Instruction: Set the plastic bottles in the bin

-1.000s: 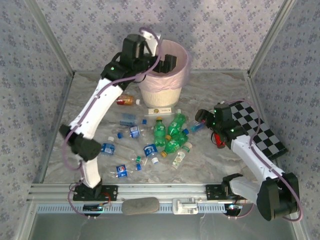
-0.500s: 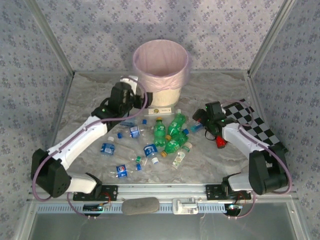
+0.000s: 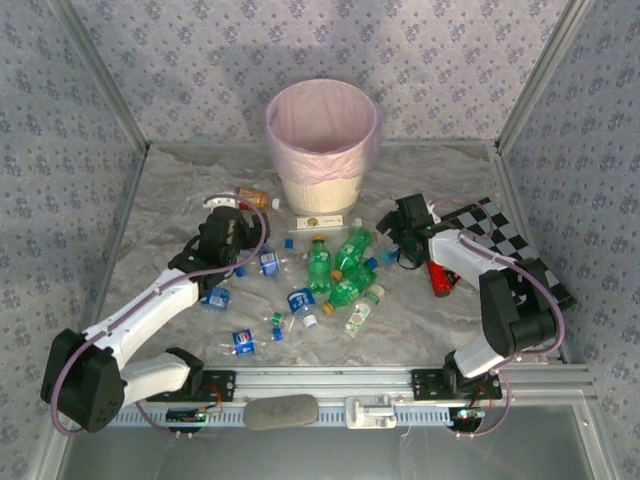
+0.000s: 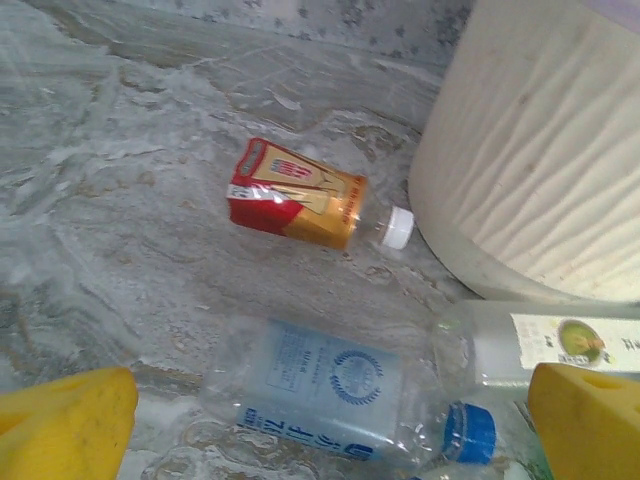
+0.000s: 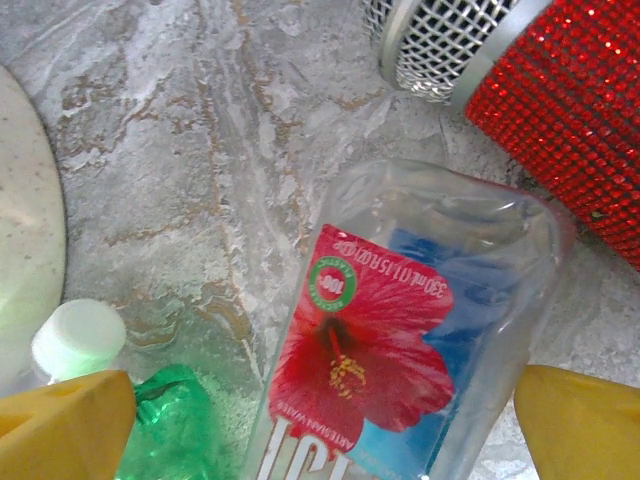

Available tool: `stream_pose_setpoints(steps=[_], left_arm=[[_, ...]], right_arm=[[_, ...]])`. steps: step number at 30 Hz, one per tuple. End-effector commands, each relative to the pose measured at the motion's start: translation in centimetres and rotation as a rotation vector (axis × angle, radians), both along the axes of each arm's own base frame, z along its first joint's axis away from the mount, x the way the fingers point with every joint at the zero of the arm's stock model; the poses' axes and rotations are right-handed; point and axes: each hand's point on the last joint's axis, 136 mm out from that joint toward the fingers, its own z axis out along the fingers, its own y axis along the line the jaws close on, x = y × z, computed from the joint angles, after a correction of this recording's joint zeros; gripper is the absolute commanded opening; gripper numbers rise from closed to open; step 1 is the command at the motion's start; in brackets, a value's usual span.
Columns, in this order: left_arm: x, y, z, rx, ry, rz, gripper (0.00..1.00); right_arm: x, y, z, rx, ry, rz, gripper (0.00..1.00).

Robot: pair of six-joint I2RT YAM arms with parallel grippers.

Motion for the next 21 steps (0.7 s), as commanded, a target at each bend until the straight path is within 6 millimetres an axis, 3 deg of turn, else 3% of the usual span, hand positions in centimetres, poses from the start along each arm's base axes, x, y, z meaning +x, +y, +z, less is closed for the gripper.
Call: stream_pose_setpoints(steps=[1,11,21], left_arm=[[0.2,1.6,1.4,-0.061,-0.068,0.091,1.00],[-0.5,3.1,0.9,-0.064,-0.070,0.138,1.00],[-0.7,3.7,0.6,-0.075,-0.070,0.174,1.00]], right_arm=[[0.5,-0.4,-0.6,-0.008,0.020,-0.060,0.99],[1.7,0.7,-3.8,0.040,0.073,-0.097,0.94],[1.9,0.6,-4.7,0.044,0.072,-0.101,0.69]])
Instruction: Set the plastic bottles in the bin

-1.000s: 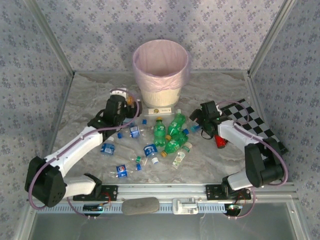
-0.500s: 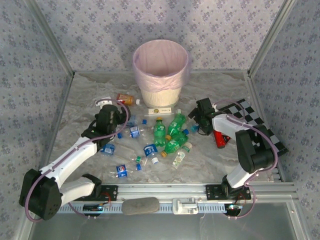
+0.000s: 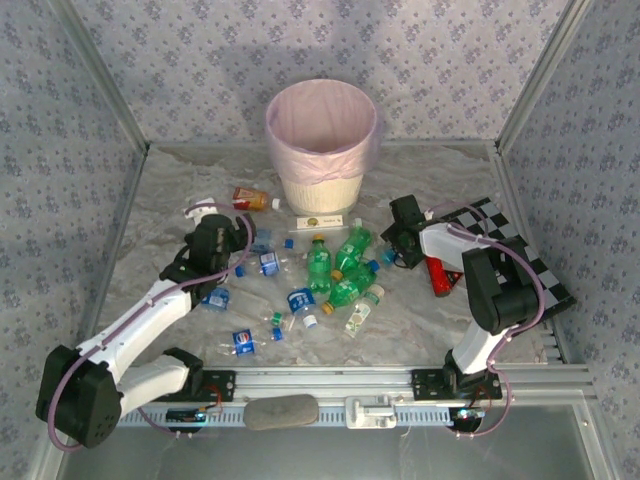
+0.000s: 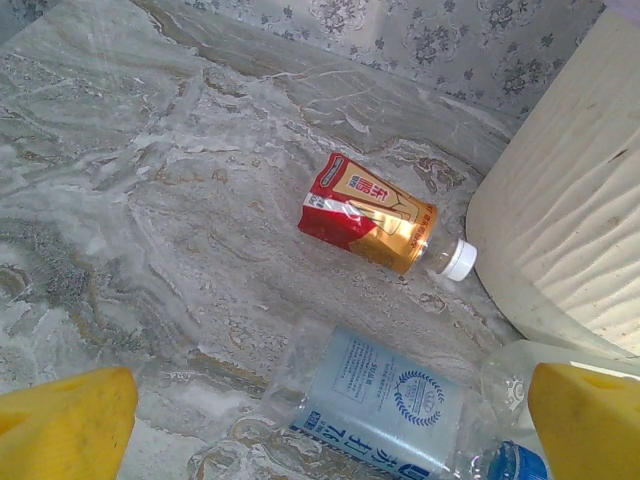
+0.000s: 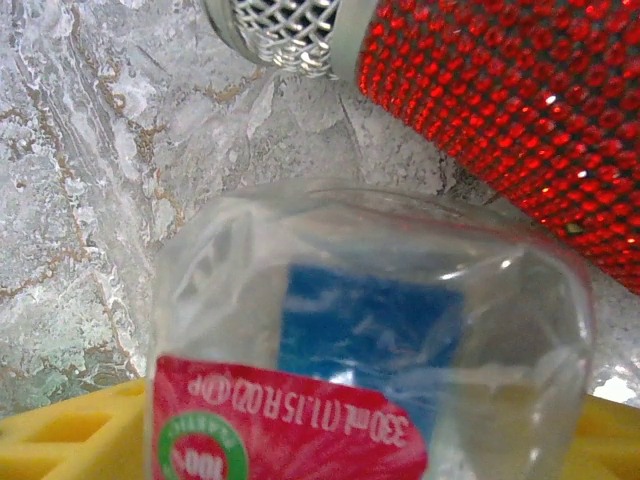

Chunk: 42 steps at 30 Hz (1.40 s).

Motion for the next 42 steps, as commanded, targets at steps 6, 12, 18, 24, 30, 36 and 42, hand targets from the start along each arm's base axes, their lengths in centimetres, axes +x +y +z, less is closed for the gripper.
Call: stream_pose_setpoints(steps=[6,12,18,24,30,36,42], left_arm=[[0.2,0.9,1.1,-0.022,-0.044,0.059,1.00],[0.4,0.8,0.9,-0.029,-0.039,0.062,1.00],[0.4,1.0,0.2,-0.048,-0.020,0.073,1.00],[0.6,1.3,-0.5,-0.079,-0.001,0.079,1.00],[0.6,1.7,-1.4,-0.115,0.017,0.093,1.00],[0.3,2.2,-1.9,-0.127,0.031,0.099,1.00],[-0.2,2.9,-2.3,-0.133,0.030,0.120,1.00]], right_arm=[[2.2,1.3,0.6,0.053,-0.082,0.028,0.58],[2.6,1.6,3.7,0.022,-0.190,0.087,0.52],[3.3,2.0,9.4,-0.082,-0.330,0.201,0.49],[4.8,2.0,17.6,-0.254,-0.508,0.345,0.49],[6.1,3.0,25.2,-0.385,-0.676,0.465,0.48],[6.9,3.5,33.0,-0.473,-0.856,0.501,0.47],[8.3,5.4,39.1,-0.463,-1.015,0.528,0.46]])
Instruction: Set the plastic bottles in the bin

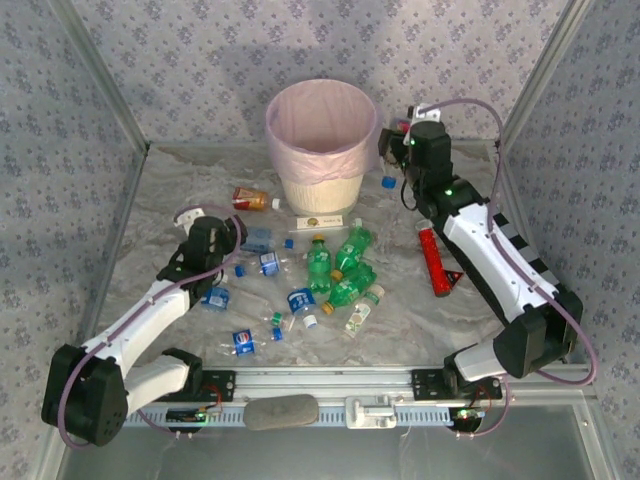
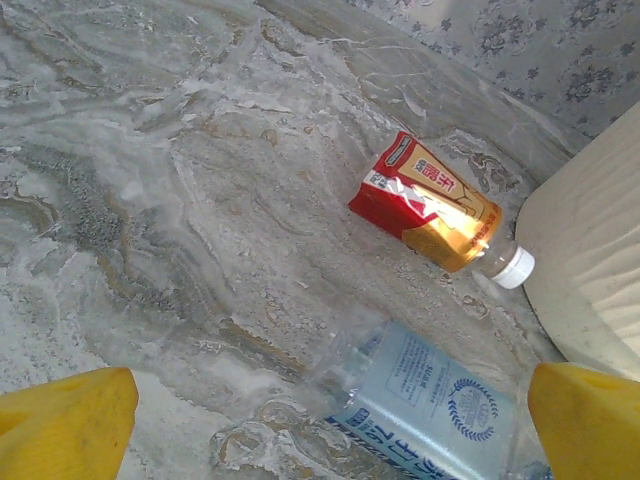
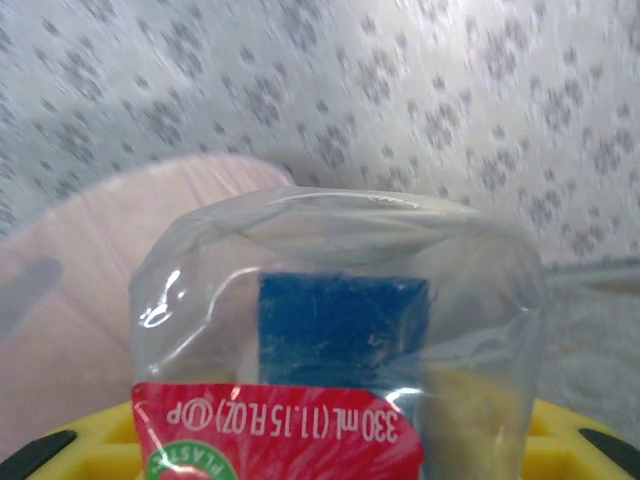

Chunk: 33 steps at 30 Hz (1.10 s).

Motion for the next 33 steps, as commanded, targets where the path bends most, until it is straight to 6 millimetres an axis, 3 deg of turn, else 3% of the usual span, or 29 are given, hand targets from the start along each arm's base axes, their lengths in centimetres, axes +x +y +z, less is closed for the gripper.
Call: stream_pose_setpoints(steps=[1,5,10,14,21,28,33], left_arm=[[-0.2,0.4,0.6,-0.026,-0.027,0.014,1.00],[-0.6,0.6,0.3,-0.019,-0.009,0.016,1.00],[-0.9,0.6,0.6,-0.025,-0.016,0.007,1.00],[-1.3,0.9,1.0,-0.014,-0.021,0.015,1.00],[-2.0,1.4,1.3,-0.021,-0.046,0.015,1.00],[-2.4,1.3,1.2,-0.042,-0.051,0.001,1.00],[-2.4,0.9,1.2,-0.056,-0.051,-0.013,1.00]], right_arm=[[1.0,1.5,4.8,-0.008,-0.129,0.061,0.46],[2.8,4.1,7.0,0.016,-0.169,0.133,0.46],[5.7,8.1,7.3,0.015,-0.155,0.230,0.46],[8.6,11.1,5.4,-0.009,-0.082,0.281,0.46],[12.4,15.2,-0.5,-0.033,0.063,0.342,0.46],[13.8,16.7,-4.5,-0.026,0.133,0.365,0.46],[13.8,17.4,-5.6,-0.025,0.152,0.380,0.48]])
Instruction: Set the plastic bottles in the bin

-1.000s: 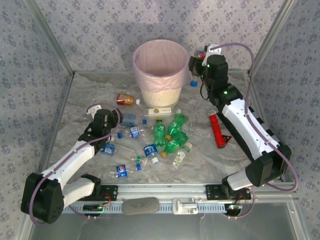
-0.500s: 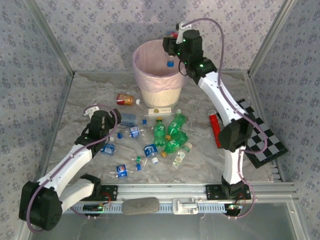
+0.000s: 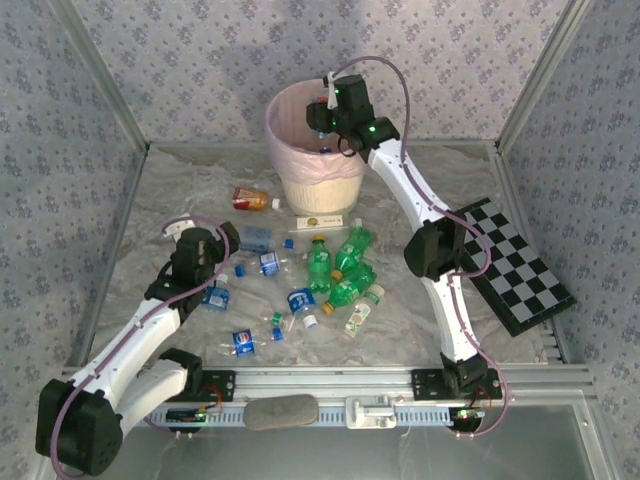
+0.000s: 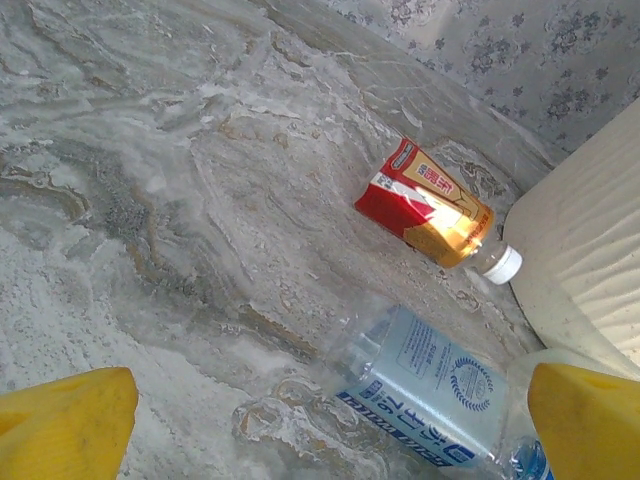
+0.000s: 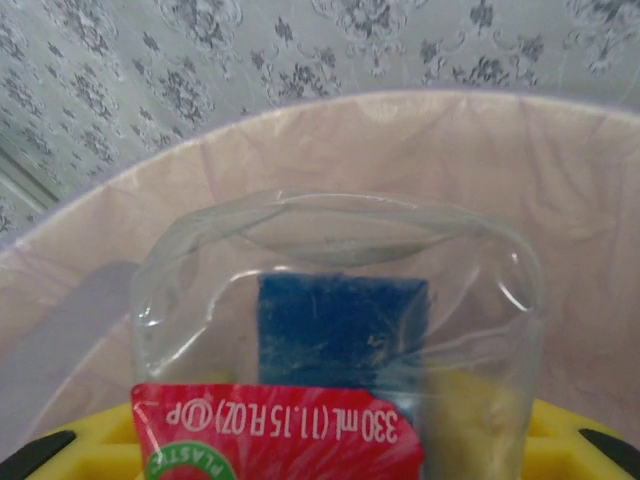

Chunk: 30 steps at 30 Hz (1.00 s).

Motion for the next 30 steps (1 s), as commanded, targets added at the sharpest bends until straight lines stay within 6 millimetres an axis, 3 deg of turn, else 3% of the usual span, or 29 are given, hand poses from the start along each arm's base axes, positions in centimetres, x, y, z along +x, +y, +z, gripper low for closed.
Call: stream_pose_setpoints(steps=[1,5,7,9,10,22,26,30], left_arm=[[0.0,-0.2,0.3,-0.018,-0.009,-0.013,1.00],[-0.1,-0.4,0.3,-0.026,-0.008,-0.028,1.00],[-0.1,-0.5,0.2,-0.027,-0.004,-0.034,1.00],[-0.2,-0.6,0.2,-0.027,-0.003,-0.040,1.00],[-0.2,-0.7,0.3,-0.028,-0.004,-0.045,1.00],[0.5,-2.8,1.4,-0.011,0.027,-0.171,1.00],[0.2,-2.7,1.6,0.040,0.094,-0.192,1.00],[-0.8,-2.3,0.9,0.082,0.183,-0.203,1.00]], right_arm=[[-0.5,1.1,1.6,0.031,-0.024,0.029,0.48],[-0.6,1.3,1.8,0.032,-0.031,0.031,0.64],[-0.7,1.3,2.2,0.036,-0.040,0.031,0.77],[-0.9,1.3,3.1,0.048,-0.054,0.035,0.97],[-1.1,1.3,3.6,0.054,-0.060,0.039,0.99],[-5.4,-1.1,10.6,0.096,-0.120,0.032,0.99],[-7.3,-2.7,11.6,0.089,-0.119,0.022,0.99],[-9.3,-4.8,10.6,0.037,-0.102,-0.020,0.99]])
